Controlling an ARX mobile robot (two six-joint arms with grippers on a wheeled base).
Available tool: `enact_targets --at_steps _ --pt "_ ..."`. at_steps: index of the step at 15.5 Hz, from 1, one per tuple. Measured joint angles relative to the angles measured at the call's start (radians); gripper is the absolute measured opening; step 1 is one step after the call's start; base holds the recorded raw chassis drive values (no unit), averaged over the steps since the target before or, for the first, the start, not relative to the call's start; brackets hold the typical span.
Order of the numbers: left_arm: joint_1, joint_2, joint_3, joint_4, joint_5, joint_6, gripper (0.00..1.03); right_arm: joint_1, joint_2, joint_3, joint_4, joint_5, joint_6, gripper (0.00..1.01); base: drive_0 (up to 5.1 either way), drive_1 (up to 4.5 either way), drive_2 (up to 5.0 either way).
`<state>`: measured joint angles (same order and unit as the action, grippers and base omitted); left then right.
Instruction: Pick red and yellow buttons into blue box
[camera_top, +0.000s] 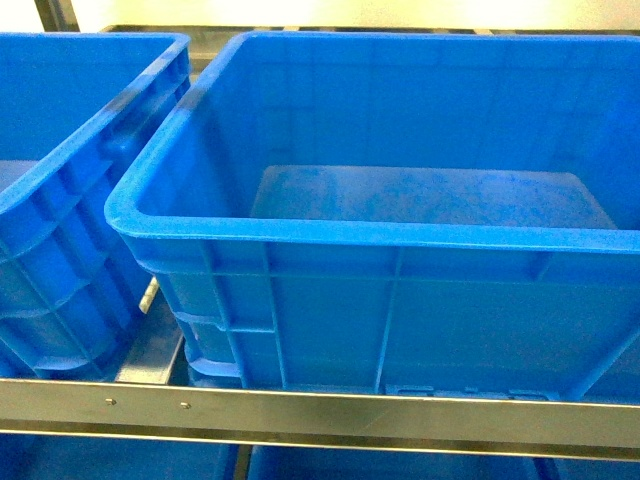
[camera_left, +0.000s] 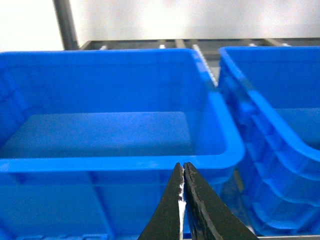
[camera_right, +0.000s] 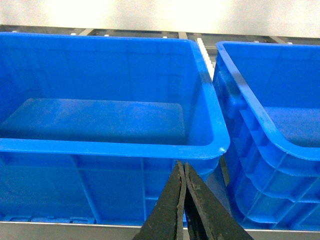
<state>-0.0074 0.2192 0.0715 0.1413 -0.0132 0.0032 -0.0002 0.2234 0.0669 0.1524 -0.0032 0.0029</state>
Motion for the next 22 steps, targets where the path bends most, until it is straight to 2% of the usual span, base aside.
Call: enact_targets --at_steps 1,2,3,4,16,17,18,19,22 --pt "0.016 -0.011 -0.006 -0.003 -0.005 -0.002 0.02 0.000 -0.013 -0.008 -0.004 0.001 0.000 0.02 0.0 0.00 0.0" --pt "0.003 -0.033 -0.014 -0.011 0.014 -0.001 0.02 0.000 -0.032 -0.015 -0.014 0.001 0.000 0.02 0.0 0.00 0.0" --pt "0.005 -0.133 -0.023 -0.145 0.014 -0.001 0.02 0.000 -0.092 -0.014 -0.102 0.001 0.000 0.02 0.0 0.00 0.0" --pt "0.006 -0.187 -0.035 -0.153 0.012 -0.001 0.02 0.000 -0.183 -0.033 -0.166 0.001 0.000 0.02 0.0 0.00 0.0" --pt "0.006 -0.209 -0.057 -0.145 0.013 -0.001 0.02 0.000 -0.220 -0.052 -0.157 0.003 0.000 0.02 0.0 0.00 0.0" --pt "0.006 -0.209 -0.057 -0.145 0.013 -0.002 0.03 0.000 -0.220 -0.052 -0.157 0.003 -0.001 0.11 0.0 0.00 0.0" --pt "0.006 -0.209 -0.057 -0.145 0.013 -0.002 0.16 0.000 -0.220 -0.052 -0.157 0.003 -0.001 0.22 0.0 0.00 0.0" --pt "0.006 -0.209 -0.057 -0.145 0.013 -0.002 0.30 0.000 -0.220 -0.052 -0.157 0.003 -0.001 0.38 0.0 0.00 0.0" --pt "0.006 -0.209 -0.057 -0.145 0.013 -0.002 0.65 0.000 -0.220 -0.052 -0.156 0.003 -0.001 0.72 0.0 0.00 0.0"
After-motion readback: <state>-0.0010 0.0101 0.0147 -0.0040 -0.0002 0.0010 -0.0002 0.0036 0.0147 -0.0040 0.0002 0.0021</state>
